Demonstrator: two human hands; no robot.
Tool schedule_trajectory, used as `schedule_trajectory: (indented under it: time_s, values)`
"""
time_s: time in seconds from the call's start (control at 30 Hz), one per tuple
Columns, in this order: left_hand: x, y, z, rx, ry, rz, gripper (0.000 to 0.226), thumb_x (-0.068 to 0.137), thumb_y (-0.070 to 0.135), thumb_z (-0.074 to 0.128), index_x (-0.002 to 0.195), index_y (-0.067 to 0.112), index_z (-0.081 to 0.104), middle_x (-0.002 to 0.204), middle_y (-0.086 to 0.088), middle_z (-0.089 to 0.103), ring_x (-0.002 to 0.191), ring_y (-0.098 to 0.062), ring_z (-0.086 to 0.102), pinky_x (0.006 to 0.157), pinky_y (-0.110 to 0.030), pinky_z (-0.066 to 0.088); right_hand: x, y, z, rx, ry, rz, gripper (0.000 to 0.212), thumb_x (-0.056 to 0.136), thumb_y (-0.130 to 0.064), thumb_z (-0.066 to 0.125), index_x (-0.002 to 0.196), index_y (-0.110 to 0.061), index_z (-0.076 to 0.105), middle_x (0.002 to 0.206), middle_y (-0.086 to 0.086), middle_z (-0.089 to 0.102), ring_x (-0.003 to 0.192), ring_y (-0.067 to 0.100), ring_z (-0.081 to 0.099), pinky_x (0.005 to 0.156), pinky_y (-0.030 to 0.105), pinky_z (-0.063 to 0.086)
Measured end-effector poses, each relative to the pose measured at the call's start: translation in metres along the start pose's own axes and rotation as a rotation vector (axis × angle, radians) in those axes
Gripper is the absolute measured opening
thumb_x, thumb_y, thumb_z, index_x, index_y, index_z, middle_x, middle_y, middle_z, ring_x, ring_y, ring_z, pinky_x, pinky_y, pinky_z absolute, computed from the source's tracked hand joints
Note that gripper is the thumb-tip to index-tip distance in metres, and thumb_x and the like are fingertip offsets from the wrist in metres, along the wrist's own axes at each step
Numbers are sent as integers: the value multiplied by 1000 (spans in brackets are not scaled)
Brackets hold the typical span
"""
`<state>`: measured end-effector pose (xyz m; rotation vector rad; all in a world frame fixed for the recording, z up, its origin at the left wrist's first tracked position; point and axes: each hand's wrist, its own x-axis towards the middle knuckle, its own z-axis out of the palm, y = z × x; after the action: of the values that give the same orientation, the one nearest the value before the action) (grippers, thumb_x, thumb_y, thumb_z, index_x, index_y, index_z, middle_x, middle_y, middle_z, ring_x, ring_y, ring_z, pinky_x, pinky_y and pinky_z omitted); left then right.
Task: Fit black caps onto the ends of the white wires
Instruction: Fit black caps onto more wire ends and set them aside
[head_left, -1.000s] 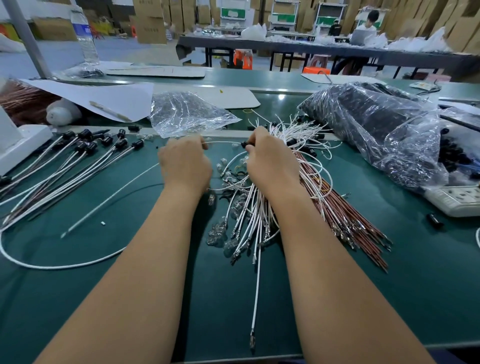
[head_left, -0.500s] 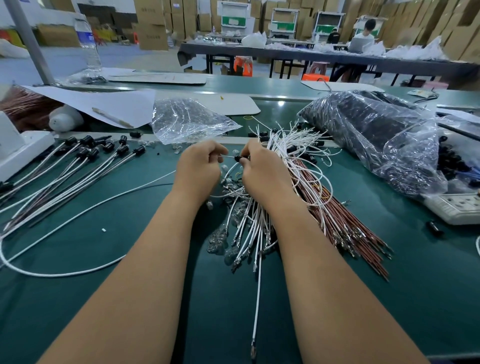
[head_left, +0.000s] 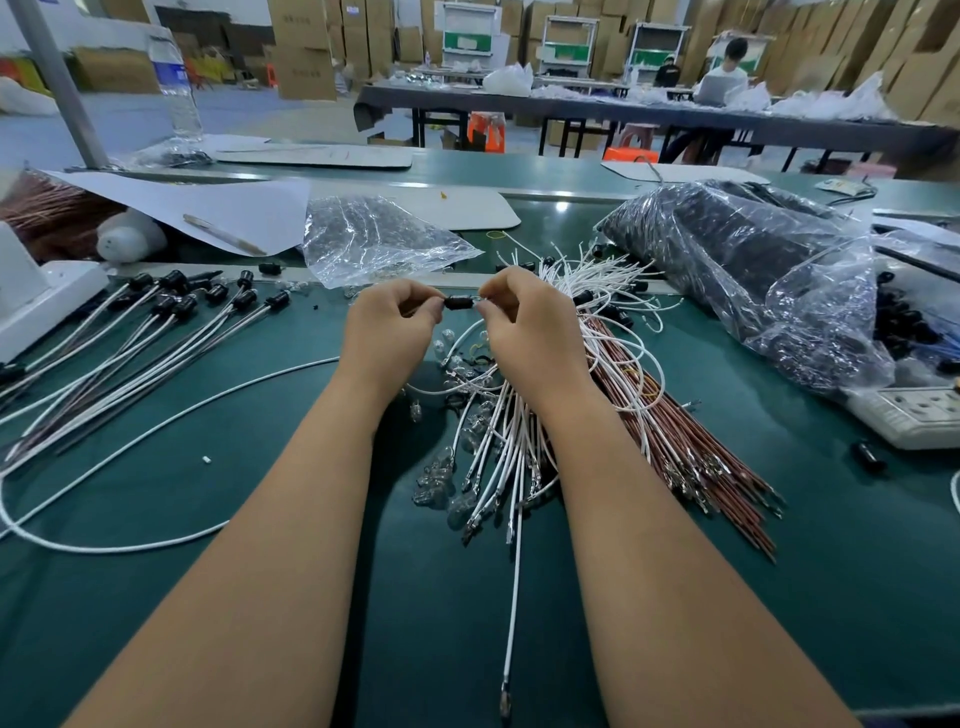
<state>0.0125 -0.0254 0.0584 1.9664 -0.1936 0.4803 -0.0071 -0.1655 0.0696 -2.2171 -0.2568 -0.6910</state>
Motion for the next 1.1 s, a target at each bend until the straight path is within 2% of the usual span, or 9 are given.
schedule_trajectory:
  time_s: [0.13, 0.3, 0.43, 0.63, 0.8, 1.0, 1.1]
  values:
    - [-2, 3, -1, -71, -26, -9, 8, 91, 12, 61, 91, 14, 69, 73, 2, 65, 49, 5, 49, 52, -10, 41, 0, 1, -1, 14, 28, 14, 11, 92, -4, 56, 96, -8, 66, 83, 0, 63, 79, 18, 61, 75, 38, 53]
    - [-4, 6, 0, -137, -29, 16, 6, 88, 8, 66, 88, 12, 70, 64, 7, 59, 50, 7, 49, 52, -6, 38, 2, 4, 0, 55, 52, 57, 7, 93, -10, 57, 93, -12, 64, 72, -13, 55, 70, 8, 54, 67, 24, 44]
    - [-3, 4, 0, -118, -18, 39, 5, 88, 8, 66, 87, 12, 70, 59, 10, 55, 46, 5, 45, 49, -7, 35, 3, 6, 0, 65, 76, 92, 5, 92, -16, 61, 90, -14, 65, 69, -16, 54, 65, 1, 52, 59, 12, 37]
    - [-1, 1, 0, -43, 9, 85, 4, 88, 11, 67, 88, 11, 71, 63, 15, 55, 51, 11, 48, 53, -3, 33, 3, 3, -1, 124, 81, 126, 7, 91, -17, 62, 86, -14, 66, 67, -15, 56, 63, 1, 53, 65, 20, 44]
    - [-2, 0, 1, -67, -1, 88, 3, 87, 10, 67, 88, 11, 70, 64, 13, 58, 51, 10, 49, 53, -3, 34, 2, 2, -3, 191, 96, 145, 10, 90, -12, 63, 81, -17, 64, 67, -12, 58, 62, 2, 54, 63, 17, 46]
    - [-2, 1, 1, -103, -35, 64, 5, 89, 12, 66, 86, 15, 69, 68, 3, 63, 50, 4, 48, 52, -9, 39, 3, 2, -3, 259, 97, 145, 12, 89, -3, 62, 83, -14, 63, 72, -1, 61, 70, 17, 60, 70, 35, 55]
    - [-3, 4, 1, -121, -46, 55, 13, 89, 10, 64, 81, 19, 67, 68, 5, 66, 53, 2, 55, 56, -10, 44, 3, 4, -3, 253, 113, 126, 16, 89, -1, 60, 82, -15, 62, 71, -2, 60, 70, 19, 61, 69, 34, 55]
